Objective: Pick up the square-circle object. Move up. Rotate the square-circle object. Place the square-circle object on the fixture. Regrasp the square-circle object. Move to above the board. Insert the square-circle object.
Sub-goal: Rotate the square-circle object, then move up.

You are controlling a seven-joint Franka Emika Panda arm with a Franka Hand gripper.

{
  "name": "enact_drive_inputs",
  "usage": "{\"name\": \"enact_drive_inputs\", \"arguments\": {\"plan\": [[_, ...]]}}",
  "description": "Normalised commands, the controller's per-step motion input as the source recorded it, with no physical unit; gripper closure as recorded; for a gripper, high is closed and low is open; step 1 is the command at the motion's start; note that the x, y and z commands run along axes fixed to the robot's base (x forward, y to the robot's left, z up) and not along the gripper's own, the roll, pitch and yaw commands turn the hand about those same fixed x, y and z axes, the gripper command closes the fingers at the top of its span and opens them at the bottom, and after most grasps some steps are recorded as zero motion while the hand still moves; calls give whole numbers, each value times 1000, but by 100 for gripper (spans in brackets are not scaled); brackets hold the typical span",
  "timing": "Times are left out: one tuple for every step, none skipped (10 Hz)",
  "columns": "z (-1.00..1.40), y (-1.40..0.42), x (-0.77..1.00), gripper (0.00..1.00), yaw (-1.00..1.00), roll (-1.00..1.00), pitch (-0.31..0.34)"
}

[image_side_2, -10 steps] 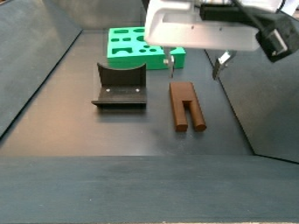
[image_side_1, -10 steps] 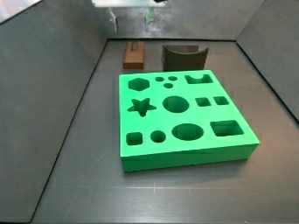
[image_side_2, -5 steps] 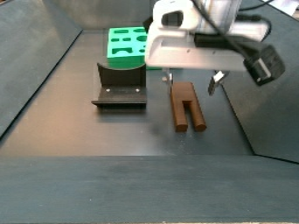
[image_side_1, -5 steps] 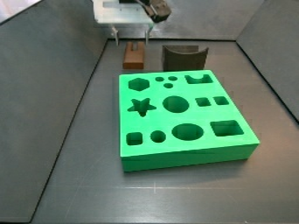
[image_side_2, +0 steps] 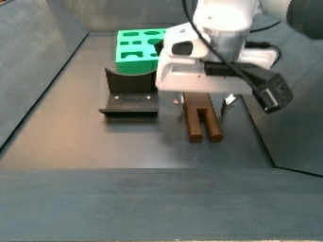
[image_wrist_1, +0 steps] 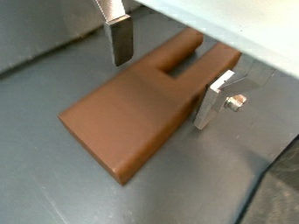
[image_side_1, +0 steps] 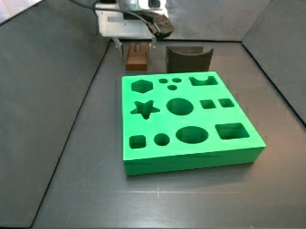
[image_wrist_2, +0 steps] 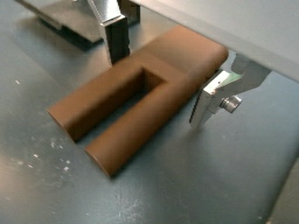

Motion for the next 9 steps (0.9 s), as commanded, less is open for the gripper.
{"name": "enact_drive_inputs", "arguments": {"plan": [[-199,14,26,0,5,-123,-91],[0,0,0,100,0,0,0],[833,0,0,100,0,0,0],[810,-2,-15,100,0,-2,11],[754,-1,-28,100,-1,1,24],[601,5,-22,100,-4,8,48],[469,9,-14,100,-7,16,61],[280,9,-14,100,-10,32,69],[185,8,-13,100,-12,41,70]]}}
